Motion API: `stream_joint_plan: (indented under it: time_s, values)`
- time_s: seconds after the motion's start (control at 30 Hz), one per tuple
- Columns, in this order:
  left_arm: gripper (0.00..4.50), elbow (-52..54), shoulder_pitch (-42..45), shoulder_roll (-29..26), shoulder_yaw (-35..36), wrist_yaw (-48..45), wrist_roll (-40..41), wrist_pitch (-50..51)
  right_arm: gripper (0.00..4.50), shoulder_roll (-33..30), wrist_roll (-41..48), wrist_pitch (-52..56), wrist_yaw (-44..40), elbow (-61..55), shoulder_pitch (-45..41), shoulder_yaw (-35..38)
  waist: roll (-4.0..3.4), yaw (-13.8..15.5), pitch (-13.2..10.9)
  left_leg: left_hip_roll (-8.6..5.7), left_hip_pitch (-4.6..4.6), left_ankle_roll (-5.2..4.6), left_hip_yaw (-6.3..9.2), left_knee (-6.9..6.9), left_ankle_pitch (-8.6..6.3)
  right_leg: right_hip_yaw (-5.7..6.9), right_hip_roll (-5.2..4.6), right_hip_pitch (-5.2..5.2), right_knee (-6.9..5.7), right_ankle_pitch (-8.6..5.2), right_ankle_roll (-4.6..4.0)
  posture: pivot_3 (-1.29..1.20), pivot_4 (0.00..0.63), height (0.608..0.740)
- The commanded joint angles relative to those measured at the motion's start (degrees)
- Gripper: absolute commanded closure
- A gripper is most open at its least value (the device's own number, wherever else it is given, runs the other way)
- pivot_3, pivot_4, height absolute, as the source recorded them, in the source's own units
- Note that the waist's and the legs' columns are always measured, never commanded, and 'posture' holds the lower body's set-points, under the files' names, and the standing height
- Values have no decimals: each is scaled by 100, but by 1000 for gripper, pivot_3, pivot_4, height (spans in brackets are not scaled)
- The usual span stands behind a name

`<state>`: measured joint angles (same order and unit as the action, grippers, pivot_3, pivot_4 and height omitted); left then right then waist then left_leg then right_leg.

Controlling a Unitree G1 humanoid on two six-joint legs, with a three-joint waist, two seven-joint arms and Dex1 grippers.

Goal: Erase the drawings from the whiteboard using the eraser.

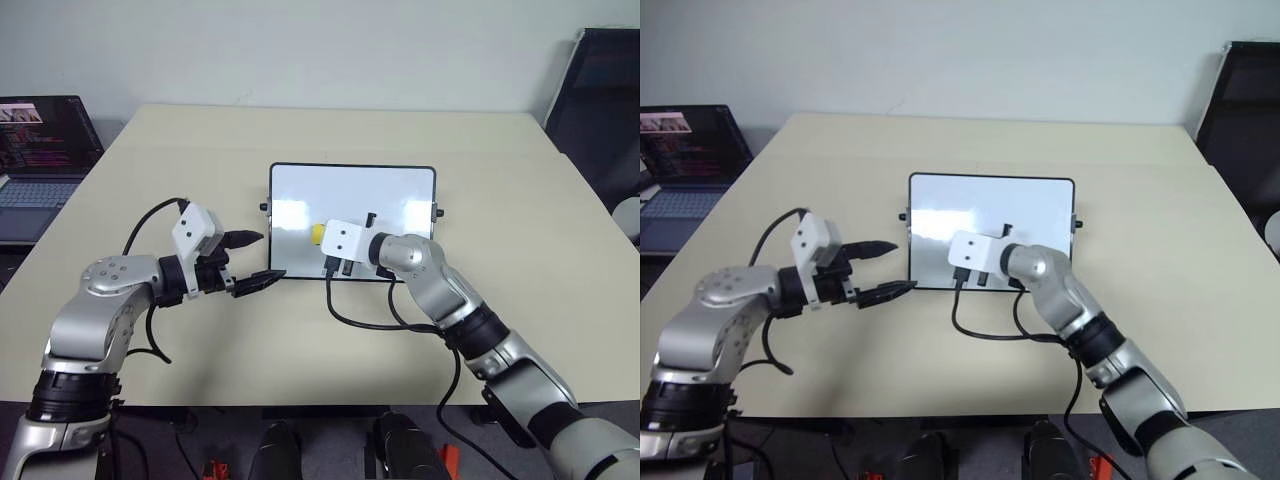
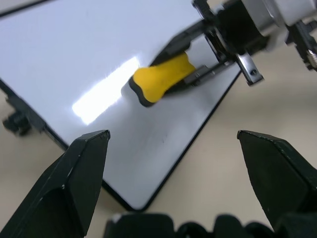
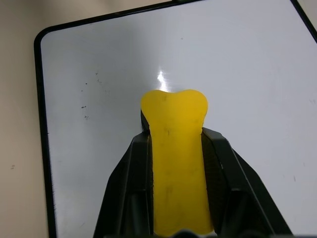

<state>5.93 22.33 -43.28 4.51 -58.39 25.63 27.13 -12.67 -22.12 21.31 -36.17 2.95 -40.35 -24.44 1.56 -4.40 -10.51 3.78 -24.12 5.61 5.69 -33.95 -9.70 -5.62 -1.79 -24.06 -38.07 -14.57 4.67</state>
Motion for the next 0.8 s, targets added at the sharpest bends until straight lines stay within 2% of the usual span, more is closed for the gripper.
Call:
stream_joint_plan:
  time_s: [0.03, 0.2, 0.33, 0.53, 0.8]
  values:
    - [0, 9, 334, 111, -135, -220, 102, -92, 3516, 326, 598, 1232, 214, -1779, 458, 1135, 0, 7, 0, 0, -2, 0, 1, 1, 0, 1, 0, -1, 2, 10, 18, 0, 150, 740]
    - [0, -133, 727, 321, -474, -620, 82, -303, 3516, 300, 821, 2714, 437, -3549, 1867, 2223, 3, 104, 2, 1, -10, 1, 10, 5, -1, 9, 2, 0, 10, 9, 31, 0, 150, 740]
    - [0, -397, 1150, 632, -811, -993, 38, -512, 3516, 324, 787, 3178, 952, -4307, 2766, 2911, -2, 120, -1, 0, -11, 1, 7, 1, -1, 7, 2, -4, 7, -7, 2, 0, 150, 740]
    - [0, -1008, 1819, 1163, -1445, -1557, -270, -1027, 3516, 508, 944, 3373, 1572, -4344, 3403, 3687, -1, 85, 0, -1, 2, 1, -4, -6, 0, -9, 2, 3, 6, -3, -5, 0, 150, 740]
    - [0, -1792, 2504, 1799, -2000, -1959, -778, -1736, 3516, 248, 1451, 3311, 1778, -3504, 3199, 4168, -2, 79, -1, -1, -4, 1, -5, -3, 0, -10, 3, 2, 11, -3, -4, 0, 150, 740]
